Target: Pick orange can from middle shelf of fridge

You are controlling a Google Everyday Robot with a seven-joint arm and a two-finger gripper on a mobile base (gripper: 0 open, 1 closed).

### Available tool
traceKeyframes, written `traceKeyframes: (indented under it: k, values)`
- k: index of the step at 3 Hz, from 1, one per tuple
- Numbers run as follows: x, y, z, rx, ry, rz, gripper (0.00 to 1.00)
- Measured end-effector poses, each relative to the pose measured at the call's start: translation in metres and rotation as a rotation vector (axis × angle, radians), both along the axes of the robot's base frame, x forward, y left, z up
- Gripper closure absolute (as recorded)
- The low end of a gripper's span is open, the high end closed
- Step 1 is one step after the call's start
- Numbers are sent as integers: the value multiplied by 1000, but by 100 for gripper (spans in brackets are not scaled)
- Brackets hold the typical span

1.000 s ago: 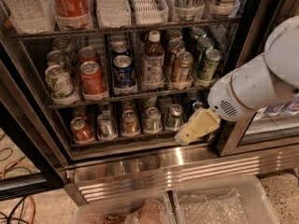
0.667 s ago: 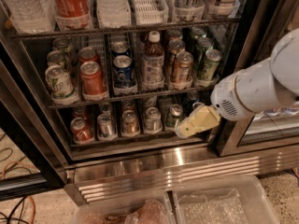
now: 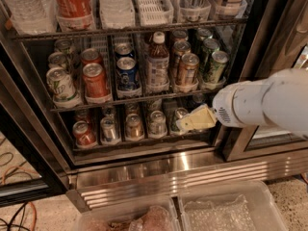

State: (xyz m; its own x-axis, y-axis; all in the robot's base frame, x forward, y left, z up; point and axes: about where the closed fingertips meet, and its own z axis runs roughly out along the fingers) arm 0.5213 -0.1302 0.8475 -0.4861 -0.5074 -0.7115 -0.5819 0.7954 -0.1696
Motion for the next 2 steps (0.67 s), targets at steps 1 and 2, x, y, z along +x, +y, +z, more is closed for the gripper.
traceKeyframes:
  k: [1,2]
  values:
    - [21,-1,6,-44,-102,-78,0]
    - [21,-1,6,-44,-102,-78,0]
